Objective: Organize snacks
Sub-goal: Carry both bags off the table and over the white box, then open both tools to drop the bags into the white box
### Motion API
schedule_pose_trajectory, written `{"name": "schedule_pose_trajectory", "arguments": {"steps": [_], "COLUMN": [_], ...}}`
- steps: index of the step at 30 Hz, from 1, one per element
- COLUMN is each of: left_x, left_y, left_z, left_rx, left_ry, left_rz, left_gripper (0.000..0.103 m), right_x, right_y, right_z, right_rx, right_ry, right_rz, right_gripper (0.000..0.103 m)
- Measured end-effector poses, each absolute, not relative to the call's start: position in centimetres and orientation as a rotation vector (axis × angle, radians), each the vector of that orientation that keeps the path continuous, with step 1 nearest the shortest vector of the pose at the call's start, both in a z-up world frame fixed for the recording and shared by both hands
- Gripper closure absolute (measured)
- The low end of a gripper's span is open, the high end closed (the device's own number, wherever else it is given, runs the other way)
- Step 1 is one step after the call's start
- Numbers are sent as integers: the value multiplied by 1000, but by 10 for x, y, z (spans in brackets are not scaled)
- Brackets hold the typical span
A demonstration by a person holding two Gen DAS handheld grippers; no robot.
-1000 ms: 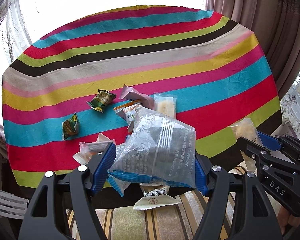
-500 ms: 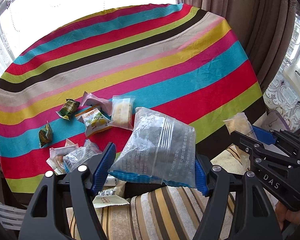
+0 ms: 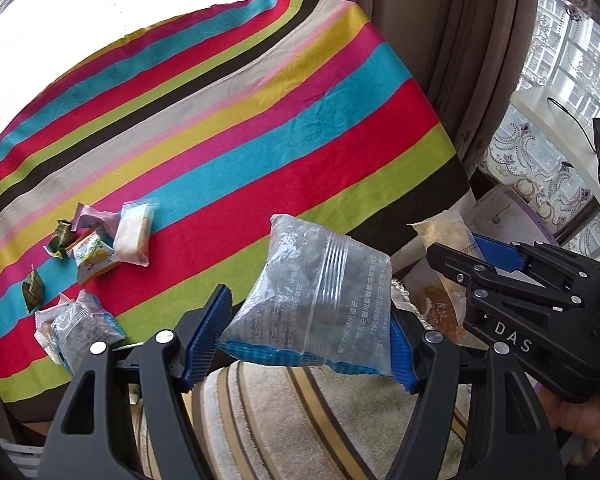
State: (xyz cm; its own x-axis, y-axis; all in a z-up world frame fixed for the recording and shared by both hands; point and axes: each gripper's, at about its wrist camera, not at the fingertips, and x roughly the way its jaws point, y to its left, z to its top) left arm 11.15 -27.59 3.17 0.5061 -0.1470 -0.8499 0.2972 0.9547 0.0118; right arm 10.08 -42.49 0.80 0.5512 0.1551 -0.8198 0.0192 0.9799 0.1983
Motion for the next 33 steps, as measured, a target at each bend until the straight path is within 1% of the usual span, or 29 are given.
{"name": "schedule_pose_trajectory", "arguments": {"steps": [18,33], "left_x": [111,130], "left_y": [-369,-408], "left_z": [-3,-20], "left_rx": [279,296], "left_ry": [1109,1164], "left_rz": [-393,-390], "left_gripper": [34,34], "right_x": [88,98], "right_y": [-514,-549], "right_z": [-33,-44], "right_rx": [314,375], "right_ry": [1020,1012], "right_rz": [-16,-34], "right_gripper": [67,66]}}
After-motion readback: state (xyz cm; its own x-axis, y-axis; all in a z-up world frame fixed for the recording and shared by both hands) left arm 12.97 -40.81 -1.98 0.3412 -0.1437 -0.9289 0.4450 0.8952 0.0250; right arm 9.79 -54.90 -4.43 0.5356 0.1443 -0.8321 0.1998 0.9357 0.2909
